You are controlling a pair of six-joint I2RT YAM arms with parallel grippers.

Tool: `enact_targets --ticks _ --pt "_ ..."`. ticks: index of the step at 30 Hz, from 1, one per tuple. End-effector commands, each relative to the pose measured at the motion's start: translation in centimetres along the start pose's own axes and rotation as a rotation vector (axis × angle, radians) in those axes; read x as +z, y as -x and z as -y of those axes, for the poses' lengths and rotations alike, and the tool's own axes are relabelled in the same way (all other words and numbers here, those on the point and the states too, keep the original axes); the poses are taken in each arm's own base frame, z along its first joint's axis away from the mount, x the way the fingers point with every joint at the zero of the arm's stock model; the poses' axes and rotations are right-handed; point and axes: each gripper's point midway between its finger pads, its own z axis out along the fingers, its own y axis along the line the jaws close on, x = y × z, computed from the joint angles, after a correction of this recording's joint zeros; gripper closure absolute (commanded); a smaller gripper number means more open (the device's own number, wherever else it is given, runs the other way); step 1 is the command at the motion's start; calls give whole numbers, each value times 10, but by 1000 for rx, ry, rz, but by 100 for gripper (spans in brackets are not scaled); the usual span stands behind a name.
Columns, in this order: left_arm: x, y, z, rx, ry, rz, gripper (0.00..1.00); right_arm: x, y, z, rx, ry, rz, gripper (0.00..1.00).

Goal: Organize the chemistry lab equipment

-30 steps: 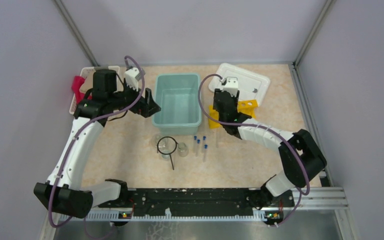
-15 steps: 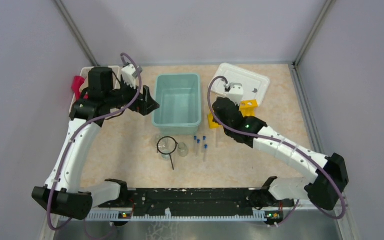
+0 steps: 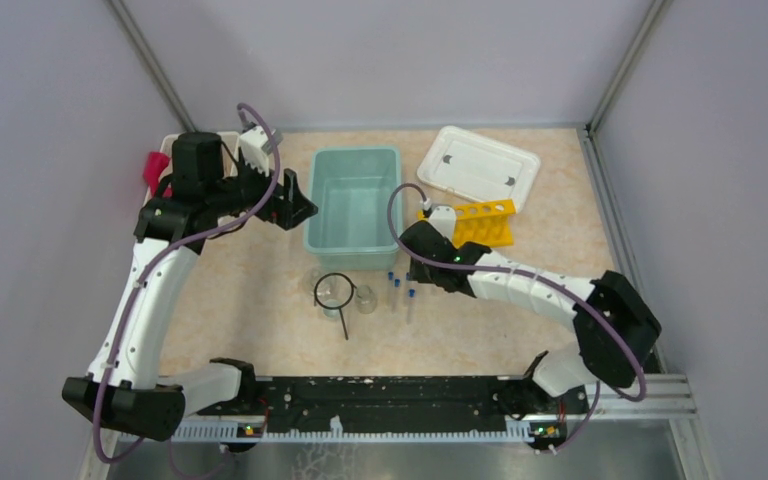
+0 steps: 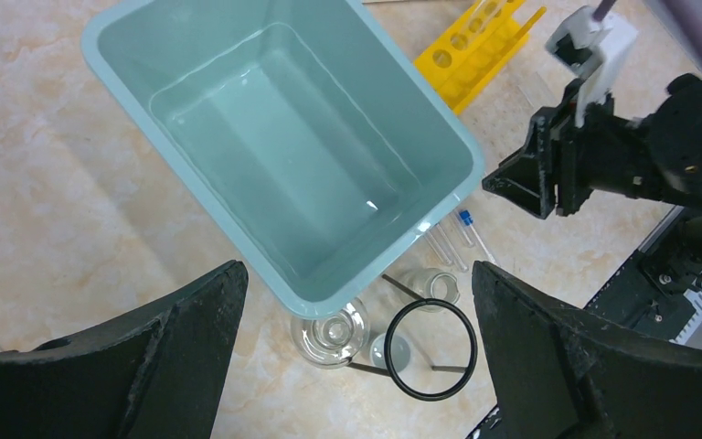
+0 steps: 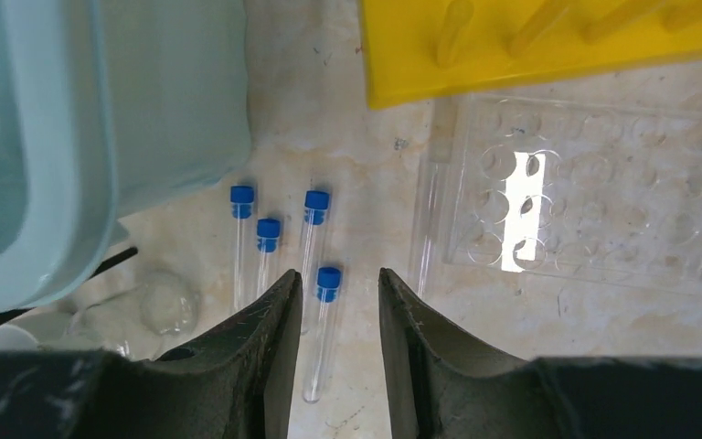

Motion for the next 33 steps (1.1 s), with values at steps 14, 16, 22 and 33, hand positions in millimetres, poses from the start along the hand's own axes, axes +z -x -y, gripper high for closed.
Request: enact_targets --ticks 14,16,22,33 --pt "-9 13 1 10 16 33 1 49 -20 23 23 -186 -17 71" --pt "-9 13 0 8 16 31 1 50 -19 29 27 -204 -13 71" --pt "-7 12 0 6 13 31 1 52 -16 34 20 -220 -7 63" --pt "-8 14 -2 18 27 36 1 68 -33 37 3 -251 -51 62"
